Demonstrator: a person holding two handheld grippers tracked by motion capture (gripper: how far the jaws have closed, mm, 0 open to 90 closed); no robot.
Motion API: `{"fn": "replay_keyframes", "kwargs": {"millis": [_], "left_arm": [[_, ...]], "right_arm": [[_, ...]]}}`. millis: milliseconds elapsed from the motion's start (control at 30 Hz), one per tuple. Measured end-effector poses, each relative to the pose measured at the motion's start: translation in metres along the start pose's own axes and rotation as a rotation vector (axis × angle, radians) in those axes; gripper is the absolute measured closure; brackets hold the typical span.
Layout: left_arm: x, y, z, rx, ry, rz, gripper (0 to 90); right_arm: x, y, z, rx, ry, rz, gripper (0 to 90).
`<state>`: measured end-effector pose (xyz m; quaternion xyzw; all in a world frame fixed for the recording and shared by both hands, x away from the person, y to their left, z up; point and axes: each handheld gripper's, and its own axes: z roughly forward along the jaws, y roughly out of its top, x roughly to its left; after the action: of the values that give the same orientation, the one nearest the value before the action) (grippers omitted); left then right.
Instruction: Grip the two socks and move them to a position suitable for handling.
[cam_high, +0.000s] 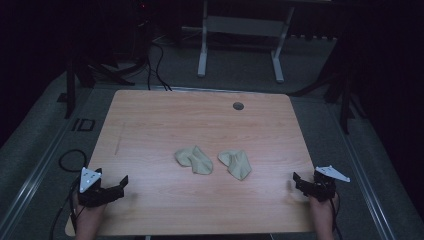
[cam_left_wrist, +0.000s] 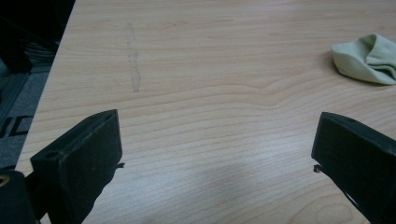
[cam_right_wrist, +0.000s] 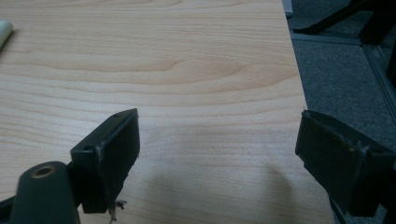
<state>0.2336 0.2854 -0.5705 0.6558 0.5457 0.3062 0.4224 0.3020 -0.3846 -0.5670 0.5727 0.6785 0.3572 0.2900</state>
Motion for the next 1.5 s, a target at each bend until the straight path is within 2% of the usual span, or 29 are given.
{"fn": "replay_keyframes", "kwargs": {"millis": [300, 467, 533, 633, 700, 800, 967, 1067, 1167, 1300, 1467, 1500], "left_arm": [[-0.004, 0.001, 0.002, 0.004, -0.017, 0.024, 1.6], [-0.006, 0.001, 0.003, 0.002, -0.016, 0.017, 1.6], [-0.007, 0.002, 0.003, -0.002, -0.026, 0.018, 1.6], [-0.01, 0.002, 0.004, 0.003, -0.035, 0.027, 1.6], [-0.011, 0.002, 0.005, 0.011, -0.039, 0.03, 1.6], [-0.011, 0.002, 0.006, 0.011, -0.022, 0.024, 1.6], [-0.012, 0.002, 0.007, 0.018, -0.03, 0.018, 1.6], [-0.013, 0.002, 0.008, 0.017, -0.035, 0.019, 1.6], [-0.013, 0.002, 0.008, 0.021, -0.034, 0.021, 1.6], [-0.013, 0.001, 0.008, 0.019, -0.038, 0.021, 1.6], [-0.013, 0.001, 0.007, 0.019, -0.04, 0.02, 1.6], [-0.013, 0.001, 0.007, 0.019, -0.04, 0.02, 1.6]], "right_arm": [[0.001, 0.005, -0.005, 0.02, 0.045, 0.021, 13.6], [0.01, 0.009, -0.007, 0.041, 0.073, 0.008, 14.5], [0.013, 0.011, -0.007, 0.054, 0.067, -0.003, 14.5], [0.018, 0.016, -0.005, 0.087, 0.095, -0.014, 14.8], [0.023, 0.019, -0.005, 0.097, 0.101, -0.034, 14.7], [0.028, 0.023, -0.005, 0.108, 0.12, -0.065, 14.6], [0.034, 0.03, -0.002, 0.106, 0.164, -0.049, 14.6], [0.043, 0.034, 0.001, 0.108, 0.149, -0.069, 12.7], [0.051, 0.039, 0.005, 0.108, 0.191, -0.067, 12.8], [0.064, 0.046, 0.011, 0.11, 0.216, -0.073, 13.0], [0.081, 0.056, 0.02, 0.131, 0.235, -0.108, 14.0], [0.081, 0.056, 0.02, 0.131, 0.235, -0.108, 14.0]]}}
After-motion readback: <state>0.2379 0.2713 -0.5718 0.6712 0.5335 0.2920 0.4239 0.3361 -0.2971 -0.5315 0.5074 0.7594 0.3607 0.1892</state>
